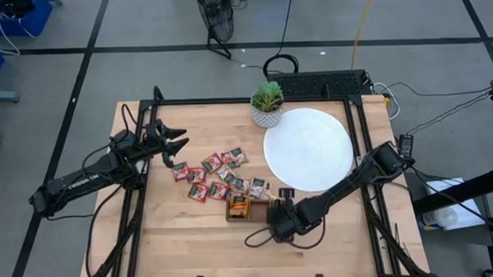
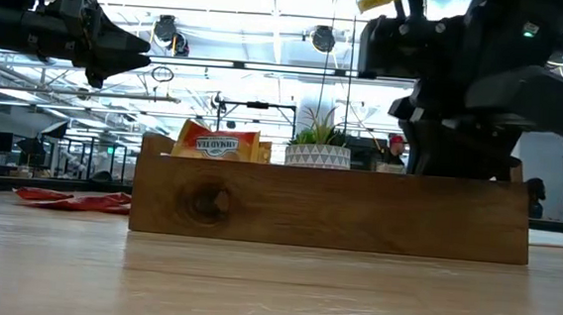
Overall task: Pick & Place Tea
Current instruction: Put the light brown tea bag into the right section of the wooden organizer
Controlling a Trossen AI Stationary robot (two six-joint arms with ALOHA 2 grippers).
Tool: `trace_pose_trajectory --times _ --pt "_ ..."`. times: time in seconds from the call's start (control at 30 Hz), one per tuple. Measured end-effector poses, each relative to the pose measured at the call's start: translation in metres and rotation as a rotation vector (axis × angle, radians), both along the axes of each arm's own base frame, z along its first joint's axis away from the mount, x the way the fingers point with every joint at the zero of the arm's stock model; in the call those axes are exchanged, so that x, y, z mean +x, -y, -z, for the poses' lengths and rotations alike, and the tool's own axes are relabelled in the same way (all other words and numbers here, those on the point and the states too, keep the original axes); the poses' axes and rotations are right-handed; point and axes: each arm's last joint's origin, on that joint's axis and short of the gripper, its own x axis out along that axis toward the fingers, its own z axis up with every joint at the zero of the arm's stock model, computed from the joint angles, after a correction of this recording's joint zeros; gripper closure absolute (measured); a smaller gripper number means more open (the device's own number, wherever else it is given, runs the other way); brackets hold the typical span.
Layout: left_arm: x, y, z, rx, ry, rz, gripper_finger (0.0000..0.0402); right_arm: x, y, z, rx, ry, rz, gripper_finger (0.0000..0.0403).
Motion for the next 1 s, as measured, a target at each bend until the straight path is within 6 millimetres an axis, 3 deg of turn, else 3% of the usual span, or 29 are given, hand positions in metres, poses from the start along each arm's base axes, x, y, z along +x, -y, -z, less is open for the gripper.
trace_pose_trajectory --times 0.6,0.87,1.0 --pt "0.000 0.000 0.000 0.000 0.000 0.000 0.0220 -0.008 -0.014 -0.007 -0.371 0.191 -0.022 0.0403" --pt "0.000 0.000 0.000 0.000 0.000 0.000 0.0220 0.002 -0.028 -0.025 -0.340 0.254 -0.095 0.0403" --pt "0.000 0.000 0.000 0.000 0.000 0.000 0.0220 0.005 -0.024 -0.043 -0.165 0.162 -0.099 0.0403"
